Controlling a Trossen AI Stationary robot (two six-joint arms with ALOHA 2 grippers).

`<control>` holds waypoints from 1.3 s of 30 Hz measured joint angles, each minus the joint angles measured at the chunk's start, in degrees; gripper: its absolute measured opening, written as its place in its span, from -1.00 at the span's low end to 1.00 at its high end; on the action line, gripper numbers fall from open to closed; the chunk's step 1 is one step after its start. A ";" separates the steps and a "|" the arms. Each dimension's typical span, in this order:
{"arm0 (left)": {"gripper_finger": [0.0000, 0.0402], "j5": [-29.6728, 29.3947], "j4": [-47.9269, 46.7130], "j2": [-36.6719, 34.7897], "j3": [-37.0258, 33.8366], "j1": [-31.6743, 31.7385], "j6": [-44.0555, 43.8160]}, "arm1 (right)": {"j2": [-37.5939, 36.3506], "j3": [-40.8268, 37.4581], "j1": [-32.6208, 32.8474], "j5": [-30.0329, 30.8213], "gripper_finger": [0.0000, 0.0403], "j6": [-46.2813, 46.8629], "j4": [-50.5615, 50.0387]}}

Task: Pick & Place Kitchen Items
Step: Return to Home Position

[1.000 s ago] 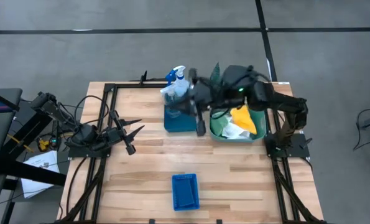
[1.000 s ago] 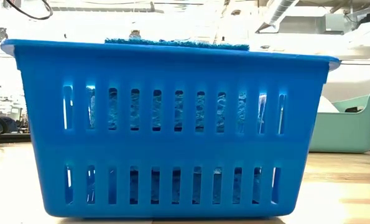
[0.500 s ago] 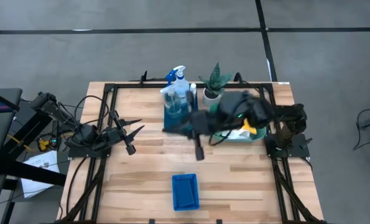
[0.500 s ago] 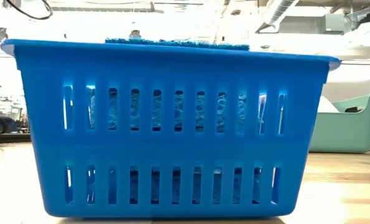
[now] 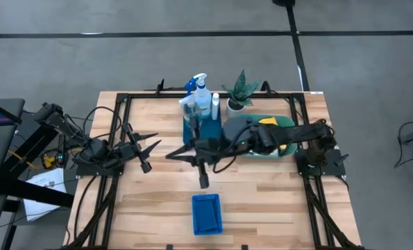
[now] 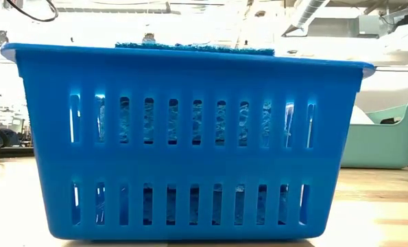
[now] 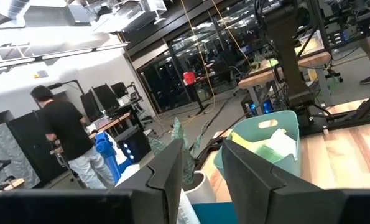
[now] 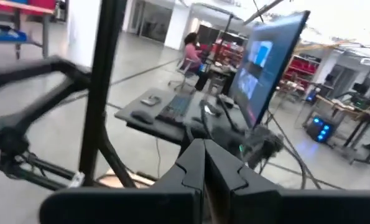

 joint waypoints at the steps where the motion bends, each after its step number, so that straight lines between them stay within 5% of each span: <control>1: -0.46 -0.02 -0.02 0.00 0.00 0.00 0.00 | -1.52 -4.28 -0.38 -0.26 -1.00 -0.05 3.26; 6: -0.46 0.00 0.00 -0.02 0.00 0.00 0.00 | -12.84 -26.44 -1.86 3.76 -1.00 -1.81 19.75; 21: -0.46 0.00 0.16 0.00 0.00 0.00 0.01 | -45.04 -77.41 -0.14 10.10 -1.00 3.76 37.94; 39: -0.46 0.00 0.18 -0.02 0.00 0.00 0.00 | -59.33 -106.62 -1.33 11.40 -1.00 5.25 56.47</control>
